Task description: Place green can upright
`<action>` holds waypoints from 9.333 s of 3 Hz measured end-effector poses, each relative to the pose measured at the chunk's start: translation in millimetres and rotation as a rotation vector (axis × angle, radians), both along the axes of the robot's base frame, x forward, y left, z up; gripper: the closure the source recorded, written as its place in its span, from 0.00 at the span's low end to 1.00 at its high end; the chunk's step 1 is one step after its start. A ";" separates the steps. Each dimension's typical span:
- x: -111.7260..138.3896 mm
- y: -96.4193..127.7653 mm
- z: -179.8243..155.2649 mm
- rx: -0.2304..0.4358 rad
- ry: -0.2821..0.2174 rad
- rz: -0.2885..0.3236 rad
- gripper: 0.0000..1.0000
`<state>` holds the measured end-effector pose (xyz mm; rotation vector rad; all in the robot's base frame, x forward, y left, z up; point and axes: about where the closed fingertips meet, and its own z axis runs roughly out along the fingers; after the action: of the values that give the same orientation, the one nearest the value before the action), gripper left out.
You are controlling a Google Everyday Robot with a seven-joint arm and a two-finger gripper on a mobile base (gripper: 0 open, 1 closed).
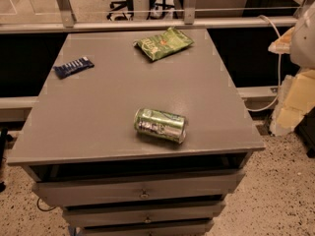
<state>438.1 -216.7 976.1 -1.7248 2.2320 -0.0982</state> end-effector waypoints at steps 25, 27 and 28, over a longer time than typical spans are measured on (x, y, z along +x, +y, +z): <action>83.3 216.8 -59.4 1.408 -0.230 0.228 0.62; 82.6 219.4 -75.6 1.409 -0.196 0.215 0.15; 83.0 218.8 -78.4 1.402 -0.186 0.212 0.00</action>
Offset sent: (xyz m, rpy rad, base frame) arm 0.0053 0.0524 -0.0220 0.0794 0.0105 0.0826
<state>521.2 2.1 897.8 -0.9974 1.2619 1.0293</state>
